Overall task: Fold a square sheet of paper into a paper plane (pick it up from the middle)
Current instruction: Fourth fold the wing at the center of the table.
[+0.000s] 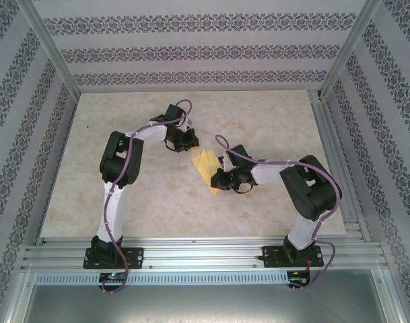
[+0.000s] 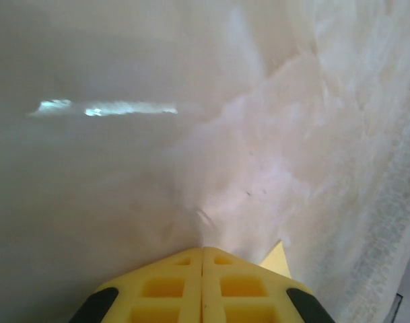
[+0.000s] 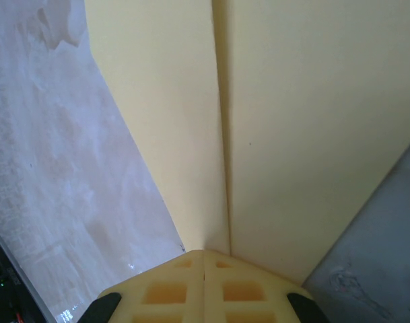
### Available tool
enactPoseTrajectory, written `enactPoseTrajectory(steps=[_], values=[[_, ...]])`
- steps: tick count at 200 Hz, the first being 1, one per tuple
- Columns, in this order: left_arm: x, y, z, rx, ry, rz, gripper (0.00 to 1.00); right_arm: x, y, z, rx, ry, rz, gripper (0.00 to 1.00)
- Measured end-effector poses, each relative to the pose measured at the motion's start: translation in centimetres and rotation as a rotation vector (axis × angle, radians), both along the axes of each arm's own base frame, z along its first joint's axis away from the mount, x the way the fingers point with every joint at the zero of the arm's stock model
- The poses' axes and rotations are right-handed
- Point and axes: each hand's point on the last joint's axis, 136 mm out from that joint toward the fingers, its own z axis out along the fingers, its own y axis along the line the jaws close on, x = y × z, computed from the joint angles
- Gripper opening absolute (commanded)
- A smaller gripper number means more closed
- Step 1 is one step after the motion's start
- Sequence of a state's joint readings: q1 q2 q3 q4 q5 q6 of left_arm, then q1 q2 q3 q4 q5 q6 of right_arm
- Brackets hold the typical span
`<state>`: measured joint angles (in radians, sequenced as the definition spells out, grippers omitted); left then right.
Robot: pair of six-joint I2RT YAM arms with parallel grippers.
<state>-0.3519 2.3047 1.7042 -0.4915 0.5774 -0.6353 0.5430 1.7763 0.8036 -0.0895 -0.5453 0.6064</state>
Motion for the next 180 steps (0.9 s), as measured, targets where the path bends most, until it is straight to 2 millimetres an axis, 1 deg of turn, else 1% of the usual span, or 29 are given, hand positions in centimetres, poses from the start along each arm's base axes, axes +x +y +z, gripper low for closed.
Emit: enactPoseTrajectory(steps=[23, 40, 49, 64, 76, 88, 101, 117, 130, 142, 150, 164, 180], values=[[2.0, 1.3, 1.8, 0.003, -0.050, 0.026, 0.13, 0.0, -0.1, 0.1, -0.016, 0.009, 0.001, 0.00], [2.4, 1.9, 3.4, 0.003, -0.080, 0.033, 0.14, 0.0, -0.3, 0.2, -0.042, 0.024, 0.004, 0.00], [2.3, 1.9, 4.7, -0.004, -0.102, 0.035, 0.14, -0.1, -0.4, 0.3, -0.060, 0.032, 0.007, 0.00], [1.6, 1.8, 6.8, -0.029, -0.125, 0.027, 0.12, -0.2, -0.6, 0.3, -0.088, 0.043, 0.008, 0.00], [0.5, 1.4, 8.5, -0.060, -0.139, 0.017, 0.12, -0.3, -0.8, 0.2, -0.104, 0.051, 0.009, 0.00], [-0.8, 0.5, 9.8, -0.094, -0.146, -0.006, 0.10, -0.3, -0.9, 0.2, -0.109, 0.056, 0.009, 0.00], [-2.0, -1.0, 10.5, -0.123, -0.144, -0.041, 0.08, -0.3, -0.9, 0.2, -0.110, 0.058, 0.011, 0.00], [-3.4, -3.0, 9.8, -0.133, -0.125, -0.072, 0.06, -0.3, -0.8, 0.1, -0.109, 0.060, 0.012, 0.00], [-4.8, -4.2, 8.4, -0.140, -0.085, -0.085, 0.06, -0.3, -0.8, 0.1, -0.107, 0.061, 0.012, 0.00], [-6.2, -5.2, 6.5, -0.148, -0.031, -0.092, 0.06, -0.4, -0.8, 0.1, -0.106, 0.062, 0.013, 0.00], [-6.7, -5.5, 5.3, -0.147, 0.002, -0.089, 0.05, -0.4, -0.8, 0.1, -0.104, 0.063, 0.014, 0.00], [-7.0, -5.5, 3.3, -0.136, 0.047, -0.074, 0.05, -0.3, -0.7, 0.0, -0.103, 0.064, 0.015, 0.00], [-6.9, -5.4, 2.1, -0.126, 0.072, -0.060, 0.04, -0.3, -0.6, 0.1, -0.098, 0.065, 0.017, 0.00]])
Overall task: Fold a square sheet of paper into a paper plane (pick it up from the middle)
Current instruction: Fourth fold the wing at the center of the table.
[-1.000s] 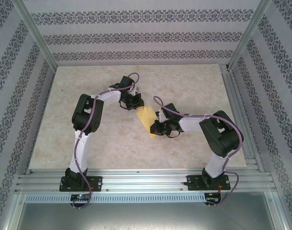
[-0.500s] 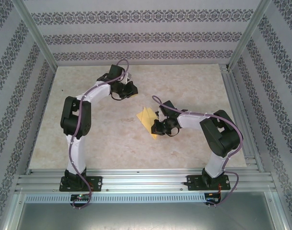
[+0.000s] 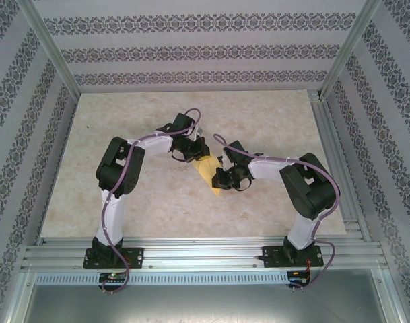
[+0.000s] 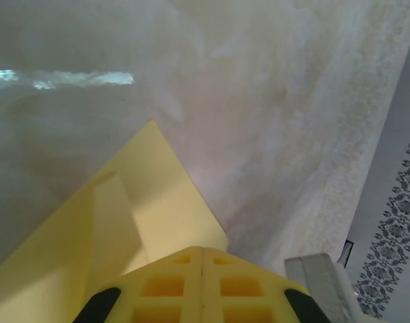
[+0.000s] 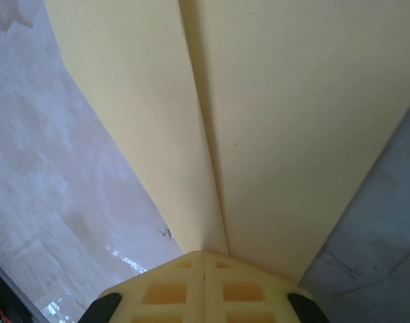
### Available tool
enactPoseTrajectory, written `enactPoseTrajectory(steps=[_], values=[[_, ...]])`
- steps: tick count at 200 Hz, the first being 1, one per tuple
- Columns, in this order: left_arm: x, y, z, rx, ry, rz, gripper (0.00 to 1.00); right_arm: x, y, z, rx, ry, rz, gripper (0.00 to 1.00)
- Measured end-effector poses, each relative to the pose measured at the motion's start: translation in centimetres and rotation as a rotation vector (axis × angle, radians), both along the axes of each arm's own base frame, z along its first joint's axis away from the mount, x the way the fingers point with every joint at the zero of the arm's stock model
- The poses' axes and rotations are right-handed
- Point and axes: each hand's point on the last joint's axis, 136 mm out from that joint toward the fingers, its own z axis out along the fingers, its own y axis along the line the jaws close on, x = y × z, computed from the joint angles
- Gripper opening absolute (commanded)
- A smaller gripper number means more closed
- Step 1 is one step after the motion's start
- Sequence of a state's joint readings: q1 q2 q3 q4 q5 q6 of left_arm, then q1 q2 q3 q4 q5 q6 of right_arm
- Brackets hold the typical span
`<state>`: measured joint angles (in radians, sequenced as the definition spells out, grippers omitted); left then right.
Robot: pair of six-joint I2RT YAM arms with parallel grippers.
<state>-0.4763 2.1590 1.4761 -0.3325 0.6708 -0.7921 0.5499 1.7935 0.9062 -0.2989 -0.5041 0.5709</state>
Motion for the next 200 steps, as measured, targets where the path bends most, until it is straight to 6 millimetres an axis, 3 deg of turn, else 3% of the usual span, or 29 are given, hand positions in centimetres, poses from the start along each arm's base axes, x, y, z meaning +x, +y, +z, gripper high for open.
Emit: enactPoseTrajectory(steps=[60, 132, 200], values=[[0.9, -0.2, -2.5, 0.036, 0.031, 0.017, 0.05, 0.0, 0.1, 0.0, 0.004, -0.001, 0.001, 0.00], [2.0, -0.3, -2.5, 0.134, 0.040, -0.009, 0.05, 0.4, 0.2, 0.0, 0.011, -0.021, 0.001, 0.00], [3.8, -0.1, -2.5, 0.116, 0.036, -0.044, 0.08, 0.7, 0.4, -0.1, 0.029, -0.050, 0.000, 0.00]])
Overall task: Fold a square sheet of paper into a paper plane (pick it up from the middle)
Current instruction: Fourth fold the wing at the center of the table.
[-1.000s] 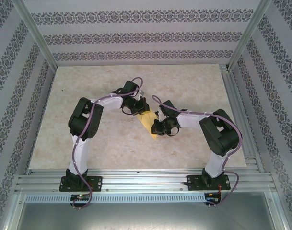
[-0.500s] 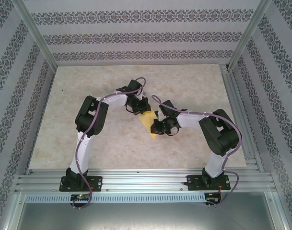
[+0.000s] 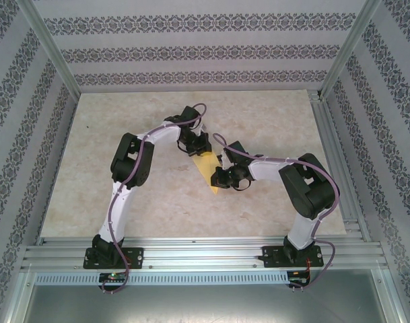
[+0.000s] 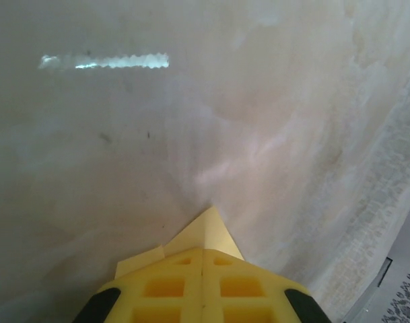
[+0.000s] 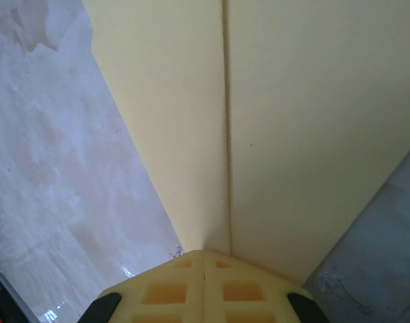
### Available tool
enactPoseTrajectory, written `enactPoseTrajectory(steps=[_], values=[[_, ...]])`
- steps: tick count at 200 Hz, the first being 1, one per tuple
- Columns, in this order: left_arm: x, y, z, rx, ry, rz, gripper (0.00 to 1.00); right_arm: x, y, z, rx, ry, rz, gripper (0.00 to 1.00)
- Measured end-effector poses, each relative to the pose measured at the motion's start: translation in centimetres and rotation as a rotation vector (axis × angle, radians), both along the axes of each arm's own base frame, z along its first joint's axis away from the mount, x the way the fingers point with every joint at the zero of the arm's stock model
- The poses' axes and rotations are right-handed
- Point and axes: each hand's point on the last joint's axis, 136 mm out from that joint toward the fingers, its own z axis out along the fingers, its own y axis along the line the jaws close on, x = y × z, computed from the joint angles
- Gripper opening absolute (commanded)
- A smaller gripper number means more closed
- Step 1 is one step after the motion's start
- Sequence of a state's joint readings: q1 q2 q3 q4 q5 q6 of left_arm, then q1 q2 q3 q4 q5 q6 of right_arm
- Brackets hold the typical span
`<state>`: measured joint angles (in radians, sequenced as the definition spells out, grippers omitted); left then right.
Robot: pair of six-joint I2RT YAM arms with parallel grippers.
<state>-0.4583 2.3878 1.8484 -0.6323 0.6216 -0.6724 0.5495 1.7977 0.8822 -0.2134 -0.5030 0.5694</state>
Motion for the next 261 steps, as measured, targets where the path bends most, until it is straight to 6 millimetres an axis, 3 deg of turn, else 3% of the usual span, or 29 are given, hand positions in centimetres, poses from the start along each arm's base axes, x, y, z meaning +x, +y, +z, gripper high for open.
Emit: enactPoseTrajectory(steps=[81, 110, 126, 143, 168, 187, 199, 221, 244, 261], values=[[3.7, 1.8, 0.4, -0.006, -0.072, 0.005, 0.11, 0.1, 0.0, 0.1, 0.002, -0.005, 0.000, 0.00], [5.6, 3.9, 1.7, 0.021, -0.126, 0.048, 0.12, -0.3, -0.2, 0.4, -0.024, 0.021, 0.008, 0.00], [5.9, 5.1, 3.3, 0.034, -0.154, 0.071, 0.14, -0.3, -0.4, 0.8, -0.044, 0.036, 0.013, 0.10], [4.5, 6.0, 5.6, 0.041, -0.177, 0.082, 0.15, 0.3, -0.2, 2.3, -0.049, 0.017, 0.017, 0.22], [1.2, 7.0, 9.6, 0.016, -0.225, 0.087, 0.17, 1.8, -0.1, 5.8, -0.040, -0.081, 0.007, 0.25], [-1.2, 8.0, 11.2, 0.005, -0.256, 0.105, 0.16, 2.4, -0.6, 7.6, -0.060, -0.143, -0.008, 0.20], [-2.8, 8.7, 11.1, 0.009, -0.254, 0.118, 0.16, 2.7, -1.3, 8.0, -0.110, -0.175, -0.022, 0.26], [-5.8, 10.2, 9.2, 0.031, -0.226, 0.149, 0.17, 2.9, -2.4, 8.2, -0.238, -0.250, -0.020, 0.24], [-8.2, 11.6, 7.6, 0.067, -0.204, 0.179, 0.19, 3.0, -1.5, 9.6, -0.286, -0.319, 0.015, 0.26], [-9.4, 12.3, 7.5, 0.067, -0.210, 0.199, 0.20, 3.4, -0.8, 10.7, -0.281, -0.357, 0.025, 0.26]])
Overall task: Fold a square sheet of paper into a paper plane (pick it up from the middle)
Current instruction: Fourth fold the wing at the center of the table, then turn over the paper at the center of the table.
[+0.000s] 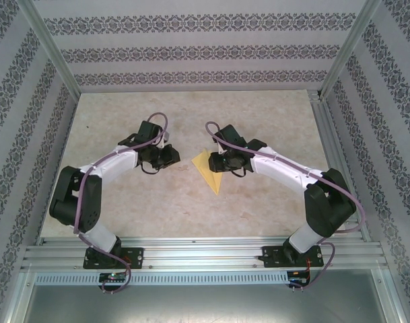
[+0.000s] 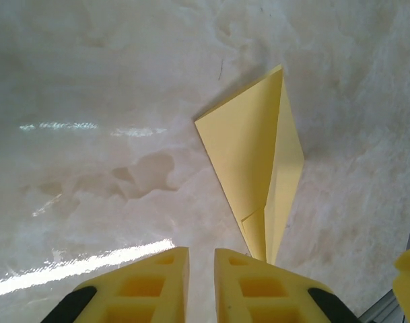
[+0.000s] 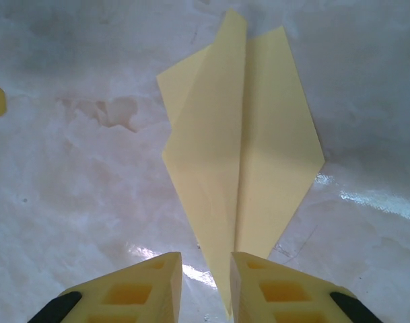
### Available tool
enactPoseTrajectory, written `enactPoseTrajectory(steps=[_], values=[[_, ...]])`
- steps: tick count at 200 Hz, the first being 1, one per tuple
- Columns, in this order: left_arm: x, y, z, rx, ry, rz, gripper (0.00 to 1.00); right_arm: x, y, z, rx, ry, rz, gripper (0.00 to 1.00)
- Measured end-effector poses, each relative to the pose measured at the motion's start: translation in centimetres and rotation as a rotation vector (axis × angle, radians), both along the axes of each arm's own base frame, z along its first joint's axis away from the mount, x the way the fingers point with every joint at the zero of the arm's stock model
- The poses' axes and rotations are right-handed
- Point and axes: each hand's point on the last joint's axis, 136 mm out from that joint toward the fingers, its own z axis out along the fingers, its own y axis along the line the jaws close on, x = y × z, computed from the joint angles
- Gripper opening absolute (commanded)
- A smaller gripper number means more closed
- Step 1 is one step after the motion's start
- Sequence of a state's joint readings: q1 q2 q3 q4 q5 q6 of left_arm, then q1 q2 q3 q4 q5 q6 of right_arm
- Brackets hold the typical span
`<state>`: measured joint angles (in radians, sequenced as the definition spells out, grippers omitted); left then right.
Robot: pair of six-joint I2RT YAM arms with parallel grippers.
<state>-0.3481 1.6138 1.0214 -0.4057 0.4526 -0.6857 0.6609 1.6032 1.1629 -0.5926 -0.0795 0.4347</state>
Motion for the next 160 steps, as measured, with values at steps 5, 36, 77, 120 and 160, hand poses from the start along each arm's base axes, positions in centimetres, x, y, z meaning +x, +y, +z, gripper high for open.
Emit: enactPoseTrajectory(steps=[5, 36, 77, 120, 160], values=[[-0.2, 0.1, 0.1, -0.002, -0.006, 0.005, 0.21, 0.1, 0.1, 0.2, 0.002, -0.005, 0.002, 0.26], [-0.6, 0.3, 0.9, -0.034, -0.053, 0.029, 0.24, 0.2, 0.3, -1.2, -0.020, 0.024, 0.006, 0.28], [-2.2, -1.2, -0.6, -0.090, -0.018, 0.023, 0.27, -0.7, -1.3, -5.8, -0.019, 0.158, -0.055, 0.32], [-3.5, -4.7, -2.0, -0.114, 0.034, -0.053, 0.29, -1.0, -1.8, -7.7, 0.034, 0.228, -0.106, 0.35], [-4.0, -7.8, -3.3, -0.134, 0.084, -0.094, 0.27, -1.0, -1.7, -8.4, 0.035, 0.242, -0.107, 0.36]])
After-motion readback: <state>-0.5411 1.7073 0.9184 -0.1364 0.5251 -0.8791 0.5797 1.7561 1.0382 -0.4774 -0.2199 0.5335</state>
